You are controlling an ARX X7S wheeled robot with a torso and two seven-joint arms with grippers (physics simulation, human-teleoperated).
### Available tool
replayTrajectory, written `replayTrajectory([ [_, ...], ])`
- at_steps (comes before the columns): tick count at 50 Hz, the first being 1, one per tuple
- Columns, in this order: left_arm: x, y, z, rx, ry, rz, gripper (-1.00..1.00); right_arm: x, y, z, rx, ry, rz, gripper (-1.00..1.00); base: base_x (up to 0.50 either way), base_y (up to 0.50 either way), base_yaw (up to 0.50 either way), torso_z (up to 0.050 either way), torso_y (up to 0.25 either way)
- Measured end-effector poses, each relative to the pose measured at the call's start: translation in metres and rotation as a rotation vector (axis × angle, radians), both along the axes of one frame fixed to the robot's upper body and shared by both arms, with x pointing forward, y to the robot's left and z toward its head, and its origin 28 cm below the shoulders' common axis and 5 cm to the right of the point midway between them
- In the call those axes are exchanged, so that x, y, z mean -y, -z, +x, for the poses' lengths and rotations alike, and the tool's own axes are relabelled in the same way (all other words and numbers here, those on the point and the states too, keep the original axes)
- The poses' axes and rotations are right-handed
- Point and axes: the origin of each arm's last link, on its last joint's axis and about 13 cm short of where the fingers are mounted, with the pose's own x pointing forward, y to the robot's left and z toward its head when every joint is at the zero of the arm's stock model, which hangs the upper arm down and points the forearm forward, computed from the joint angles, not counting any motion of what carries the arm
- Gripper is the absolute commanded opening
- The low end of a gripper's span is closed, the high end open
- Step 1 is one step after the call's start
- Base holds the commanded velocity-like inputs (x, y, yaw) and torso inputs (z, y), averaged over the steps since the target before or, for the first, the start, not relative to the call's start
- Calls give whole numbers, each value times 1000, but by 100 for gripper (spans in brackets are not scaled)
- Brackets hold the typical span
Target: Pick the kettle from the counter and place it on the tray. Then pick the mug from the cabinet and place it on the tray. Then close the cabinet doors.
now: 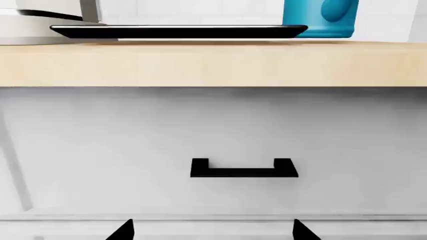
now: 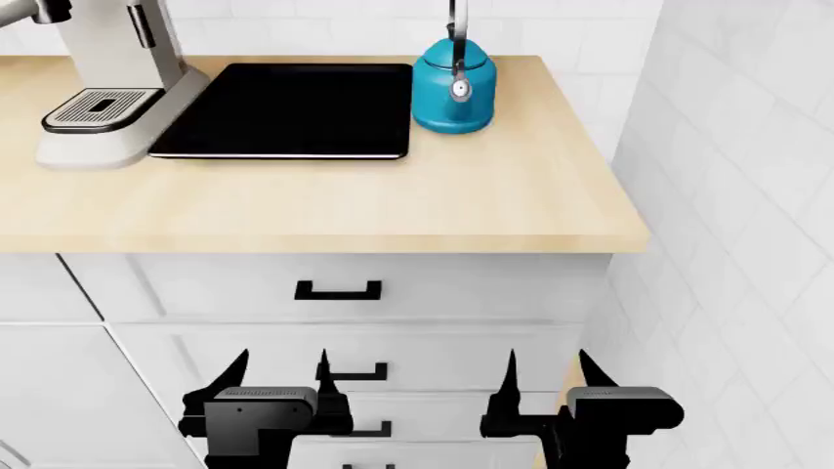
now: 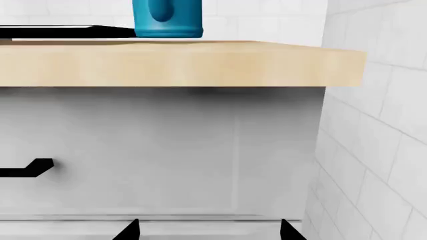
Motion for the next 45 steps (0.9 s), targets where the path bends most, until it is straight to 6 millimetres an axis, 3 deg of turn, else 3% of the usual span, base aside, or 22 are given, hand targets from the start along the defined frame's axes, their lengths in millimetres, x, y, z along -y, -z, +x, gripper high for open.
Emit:
replayTrajectory([
  [16,-2,-4,2,15,-7,-1,100,1,-7,-2,14,5,-4,100,0,0,0,0,0],
  [26,-5,-24,10,73,-16,-19,100,2,-20,-5,49,5,-3,100,0,0,0,48,0],
  [35,-10,-86,30,206,-24,-15,100,2,-37,-10,93,4,3,100,0,0,0,50,0],
  [45,-12,-200,62,379,-32,-11,100,2,-55,-17,141,0,4,100,0,0,0,50,0],
])
